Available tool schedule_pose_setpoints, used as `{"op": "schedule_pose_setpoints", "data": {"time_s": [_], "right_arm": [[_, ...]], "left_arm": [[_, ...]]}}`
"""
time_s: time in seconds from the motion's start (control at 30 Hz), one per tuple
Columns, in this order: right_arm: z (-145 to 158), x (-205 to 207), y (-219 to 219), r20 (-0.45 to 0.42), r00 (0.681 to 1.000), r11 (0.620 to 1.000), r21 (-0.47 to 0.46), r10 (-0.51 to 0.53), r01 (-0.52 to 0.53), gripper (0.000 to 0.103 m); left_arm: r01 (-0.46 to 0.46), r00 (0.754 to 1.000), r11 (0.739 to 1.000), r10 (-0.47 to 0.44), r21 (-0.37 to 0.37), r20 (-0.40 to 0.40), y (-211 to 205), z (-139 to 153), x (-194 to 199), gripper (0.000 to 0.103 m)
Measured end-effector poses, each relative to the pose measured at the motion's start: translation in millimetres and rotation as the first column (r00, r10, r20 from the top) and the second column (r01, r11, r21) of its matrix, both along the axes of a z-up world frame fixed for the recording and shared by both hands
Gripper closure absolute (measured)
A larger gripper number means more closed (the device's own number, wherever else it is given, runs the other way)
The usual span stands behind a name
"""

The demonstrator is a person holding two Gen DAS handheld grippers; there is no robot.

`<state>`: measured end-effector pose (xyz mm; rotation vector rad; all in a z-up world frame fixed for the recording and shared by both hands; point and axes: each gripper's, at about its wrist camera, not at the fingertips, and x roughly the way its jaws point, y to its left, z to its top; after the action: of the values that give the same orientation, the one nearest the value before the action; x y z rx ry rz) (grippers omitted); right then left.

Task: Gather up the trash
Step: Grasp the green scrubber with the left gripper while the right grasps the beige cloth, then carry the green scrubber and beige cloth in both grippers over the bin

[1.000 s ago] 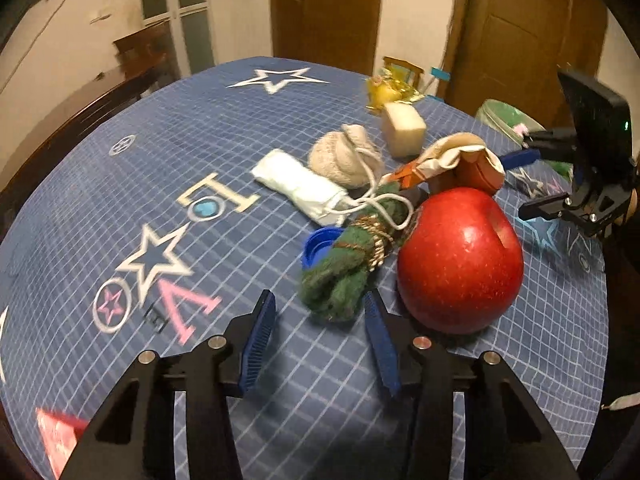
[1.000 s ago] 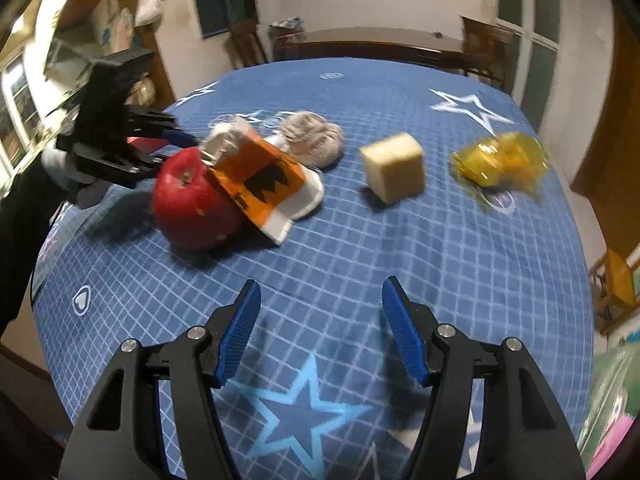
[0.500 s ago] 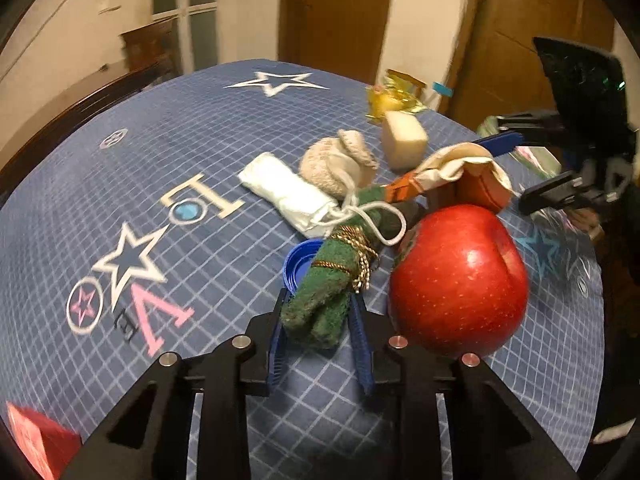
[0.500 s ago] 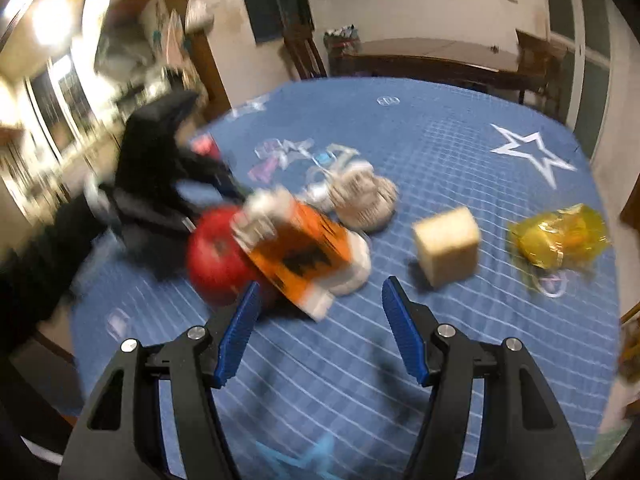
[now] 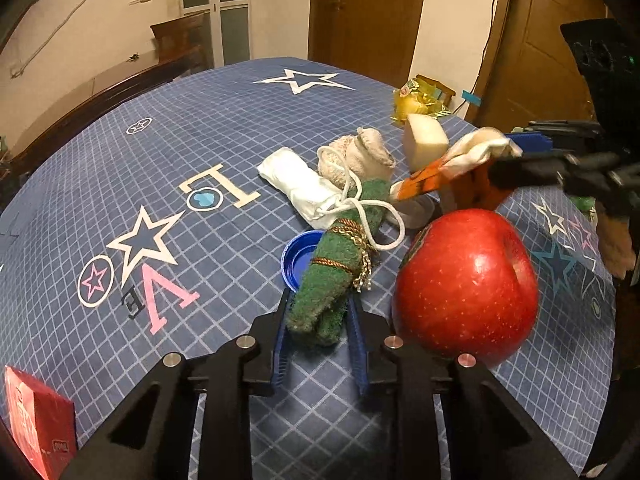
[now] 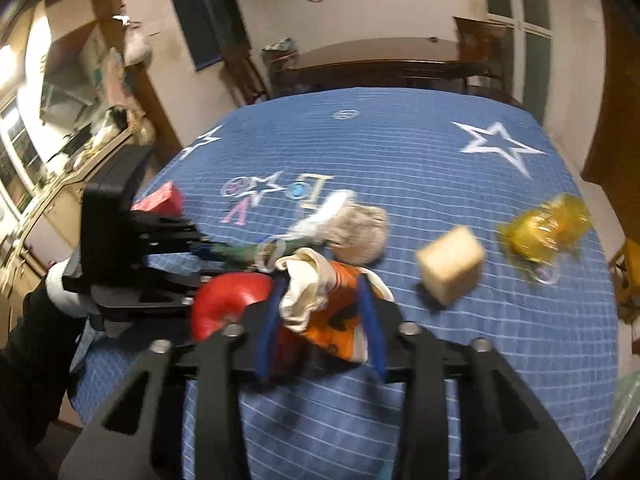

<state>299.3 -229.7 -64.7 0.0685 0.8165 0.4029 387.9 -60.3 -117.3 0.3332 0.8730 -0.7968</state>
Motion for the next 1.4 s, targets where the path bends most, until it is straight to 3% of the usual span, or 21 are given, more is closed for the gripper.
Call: {"op": "schedule_pose_setpoints", "data": {"time_s": [0.2, 0.43, 0.47, 0.63, 0.9, 1.07, 1.2, 1.33, 1.4], "right_arm": [[-15.8, -6.1, -29.8, -0.032, 0.998, 0.999, -0.007, -0.052, 0.052, 0.083], [-19.1, 6.5, -21.1, 0.042, 0.998, 0.999, -0.005, -0.05, 0.051, 0.083], [-21.3, 8.9, -19.4, 0.05, 0.997, 0.998, -0.021, -0.06, 0.062, 0.092], [-15.4, -10.0, -17.2, 0.129, 0.987, 0.994, -0.033, -0.095, 0.1, 0.093], [21.1, -73.2, -18.5, 0.294, 0.944, 0.987, -0.018, -0.148, 0.16, 0.093], [32.3, -109.6, -16.5, 0.359, 0.919, 0.983, -0.021, -0.162, 0.182, 0.093], [40.0, -131.3, -16.0, 0.392, 0.904, 0.981, -0.022, -0.17, 0.194, 0.093], [46.2, -153.7, -17.5, 0.426, 0.884, 0.972, -0.042, -0.191, 0.23, 0.093], [48.2, -161.1, -22.7, 0.429, 0.88, 0.97, -0.038, -0.203, 0.242, 0.093]], "left_arm": [[-0.012, 1.0, 1.0, 0.012, 0.001, 0.001, -2.9, -0.2, -0.6, 0.076], [-0.05, 0.999, 0.999, 0.05, -0.013, 0.0, -5.4, -0.8, 2.8, 0.084], [-0.059, 0.998, 0.998, 0.059, -0.014, 0.008, -4.9, -0.7, 1.8, 0.088], [-0.144, 0.987, 0.987, 0.148, -0.068, 0.063, 7.1, 15.8, -8.5, 0.09], [-0.283, 0.936, 0.945, 0.31, -0.165, 0.169, 31.0, 61.8, -73.4, 0.09], [-0.375, 0.867, 0.889, 0.436, -0.261, 0.241, 22.8, 91.6, -144.0, 0.09], [-0.419, 0.832, 0.844, 0.505, -0.335, 0.23, 8.2, 101.4, -189.1, 0.09], [-0.429, 0.811, 0.822, 0.534, -0.375, 0.241, -16.4, 109.0, -227.2, 0.09], [-0.423, 0.811, 0.823, 0.53, -0.379, 0.246, -28.3, 112.0, -239.1, 0.09]]}}
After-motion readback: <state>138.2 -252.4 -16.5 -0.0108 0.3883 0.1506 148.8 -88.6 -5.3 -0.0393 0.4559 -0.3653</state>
